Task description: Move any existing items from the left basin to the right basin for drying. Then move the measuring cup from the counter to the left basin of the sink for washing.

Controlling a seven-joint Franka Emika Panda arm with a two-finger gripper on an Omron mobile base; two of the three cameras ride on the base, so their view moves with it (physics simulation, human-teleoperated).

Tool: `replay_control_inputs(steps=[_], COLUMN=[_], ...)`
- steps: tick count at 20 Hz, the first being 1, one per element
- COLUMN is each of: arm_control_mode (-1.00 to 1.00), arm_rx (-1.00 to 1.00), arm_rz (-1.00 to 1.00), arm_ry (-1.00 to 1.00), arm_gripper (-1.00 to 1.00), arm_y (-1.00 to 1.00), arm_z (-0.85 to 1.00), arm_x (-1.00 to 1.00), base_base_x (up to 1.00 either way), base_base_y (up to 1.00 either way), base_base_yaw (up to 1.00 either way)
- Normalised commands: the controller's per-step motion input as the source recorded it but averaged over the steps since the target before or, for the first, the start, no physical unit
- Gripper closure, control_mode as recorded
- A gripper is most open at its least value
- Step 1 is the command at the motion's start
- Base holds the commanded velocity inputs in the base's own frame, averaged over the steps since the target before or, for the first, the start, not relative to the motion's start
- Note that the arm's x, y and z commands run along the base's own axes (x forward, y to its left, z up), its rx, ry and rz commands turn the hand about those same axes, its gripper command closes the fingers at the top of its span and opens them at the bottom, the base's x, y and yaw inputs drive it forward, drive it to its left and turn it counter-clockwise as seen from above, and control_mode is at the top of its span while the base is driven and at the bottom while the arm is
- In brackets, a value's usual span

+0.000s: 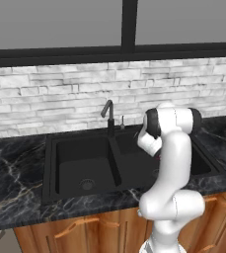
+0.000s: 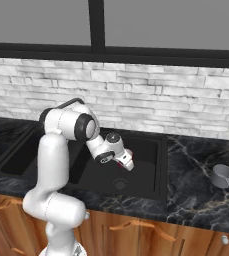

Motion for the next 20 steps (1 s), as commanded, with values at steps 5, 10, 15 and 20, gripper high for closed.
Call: replay_control_inputs(steps=[5,10,15,20], arm_control_mode=[-1.00,-1.00,-1.00,-1.00], arm_rx=[0.01,0.02,0.03,0.03], arm_rz=[0.05,0.06,0.06,0.06], arm_ry=[0.03,0.01,0.02,0.05], arm_gripper=[1.00,1.00,1.00,1.00], arm_y=[-0.14,-0.07,-0.05,-0.05], arm_z=[-0.31,-0.22,-0.13,-0.13], arm_x=[0.35,0.26,0.23,0.27], base_base_x=[0.00,0.00,0.00,0.00], base_base_y=[0.00,0.00,0.00,0.00], base_base_yaw=[0.00,0.00,0.00,0.00])
